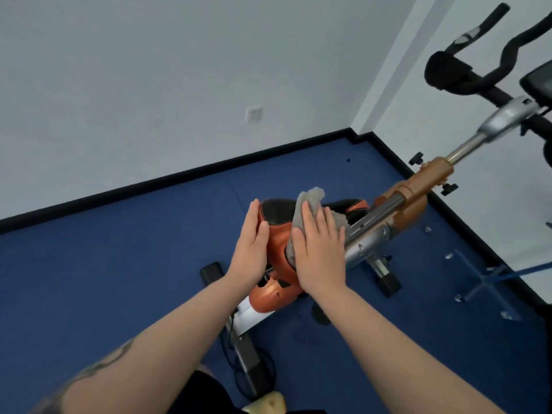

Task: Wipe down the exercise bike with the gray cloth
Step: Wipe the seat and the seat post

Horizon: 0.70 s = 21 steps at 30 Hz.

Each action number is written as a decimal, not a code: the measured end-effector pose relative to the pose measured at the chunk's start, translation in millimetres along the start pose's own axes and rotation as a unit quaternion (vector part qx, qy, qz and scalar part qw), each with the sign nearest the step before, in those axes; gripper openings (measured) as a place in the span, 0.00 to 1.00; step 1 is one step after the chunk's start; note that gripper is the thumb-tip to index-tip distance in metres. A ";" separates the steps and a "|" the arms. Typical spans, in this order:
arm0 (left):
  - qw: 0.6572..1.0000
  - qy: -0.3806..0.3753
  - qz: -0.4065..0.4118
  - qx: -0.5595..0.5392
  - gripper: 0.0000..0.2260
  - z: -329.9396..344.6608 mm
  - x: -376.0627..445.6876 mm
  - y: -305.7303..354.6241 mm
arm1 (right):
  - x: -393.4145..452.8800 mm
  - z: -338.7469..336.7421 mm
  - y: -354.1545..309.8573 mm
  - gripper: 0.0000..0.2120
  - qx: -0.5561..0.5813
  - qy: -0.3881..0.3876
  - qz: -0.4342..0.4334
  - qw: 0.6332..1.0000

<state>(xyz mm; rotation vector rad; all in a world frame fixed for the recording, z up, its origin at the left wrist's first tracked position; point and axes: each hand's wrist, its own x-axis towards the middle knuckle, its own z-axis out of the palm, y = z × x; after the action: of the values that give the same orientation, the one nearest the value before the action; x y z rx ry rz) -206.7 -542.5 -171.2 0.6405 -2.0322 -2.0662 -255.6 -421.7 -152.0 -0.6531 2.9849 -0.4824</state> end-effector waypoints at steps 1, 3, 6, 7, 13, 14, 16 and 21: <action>1.000 -0.013 0.006 -0.021 0.23 1.6 -5.5 -1.3 | -10.9 1.5 1.0 0.28 0.014 -0.002 -0.030 0.999; 0.998 -0.025 0.029 -0.045 0.25 5.7 -14.9 -4.1 | -14.8 -2.0 11.8 0.29 0.039 -0.021 -0.080 0.996; 0.999 -0.010 0.023 -0.032 0.31 15.8 -23.4 -9.3 | 24.3 -10.4 26.6 0.24 0.023 -0.043 -0.084 0.995; 0.999 -0.005 0.016 -0.029 0.35 19.7 -25.9 -11.5 | 39.1 -12.2 26.6 0.23 0.009 -0.051 -0.075 0.996; 0.998 0.019 -0.060 -0.027 0.56 32.4 -27.5 -10.5 | 91.0 -16.6 -9.1 0.17 0.010 -0.127 -0.157 0.979; 0.995 0.031 -0.081 -0.054 0.53 32.9 -25.2 -11.7 | 91.8 -16.1 -16.1 0.16 0.018 -0.139 -0.208 0.968; 0.990 0.032 -0.110 -0.082 0.45 35.4 -25.1 -15.1 | 92.8 -15.9 -23.4 0.16 -0.005 -0.167 -0.328 0.930; 0.986 -0.012 -0.128 -0.106 0.31 39.4 -28.5 -21.3 | 119.6 -21.0 -35.4 0.15 -0.023 -0.259 -0.382 0.887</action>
<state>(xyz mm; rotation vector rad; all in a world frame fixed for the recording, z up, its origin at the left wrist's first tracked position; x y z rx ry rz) -194.0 -493.8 -187.9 0.8803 -1.7846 -2.4018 -352.6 -495.8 -118.7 -1.6602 2.1509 -0.1979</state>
